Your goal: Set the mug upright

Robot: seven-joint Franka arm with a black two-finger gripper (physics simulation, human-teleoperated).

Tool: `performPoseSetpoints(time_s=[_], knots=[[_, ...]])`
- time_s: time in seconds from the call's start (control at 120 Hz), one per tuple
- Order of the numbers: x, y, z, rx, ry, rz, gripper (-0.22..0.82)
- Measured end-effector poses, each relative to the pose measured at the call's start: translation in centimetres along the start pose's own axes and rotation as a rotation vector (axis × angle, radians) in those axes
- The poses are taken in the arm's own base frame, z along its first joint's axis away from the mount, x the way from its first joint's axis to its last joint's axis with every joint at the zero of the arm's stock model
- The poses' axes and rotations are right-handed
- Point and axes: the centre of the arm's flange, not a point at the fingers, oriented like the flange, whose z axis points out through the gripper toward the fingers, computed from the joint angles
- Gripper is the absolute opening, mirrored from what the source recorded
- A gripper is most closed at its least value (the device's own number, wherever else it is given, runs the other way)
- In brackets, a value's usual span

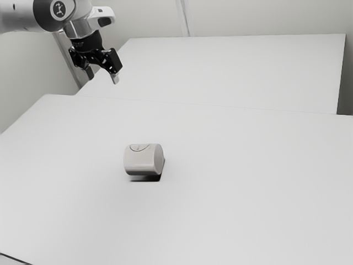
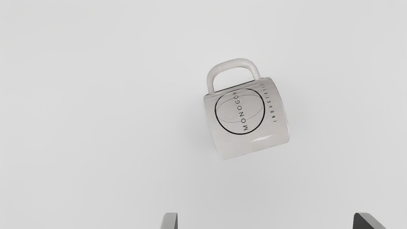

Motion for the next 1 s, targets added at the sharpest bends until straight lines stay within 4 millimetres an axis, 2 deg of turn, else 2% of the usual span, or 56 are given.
performPoseSetpoints(time_s=[0.383, 0.542, 0.625, 0.742, 1.0], knots=[[-0.1, 0.9, 1.1, -0.001, -0.024, 0.015, 0.6], [-0.8, 1.3, 2.1, -0.017, -0.047, 0.02, 0.6], [-1.7, 1.0, 4.0, -0.066, -0.087, 0.002, 0.6], [-2.7, -1.4, 5.6, -0.128, -0.109, -0.057, 0.6], [-3.9, -5.1, 12.5, -0.299, -0.102, -0.159, 0.6]])
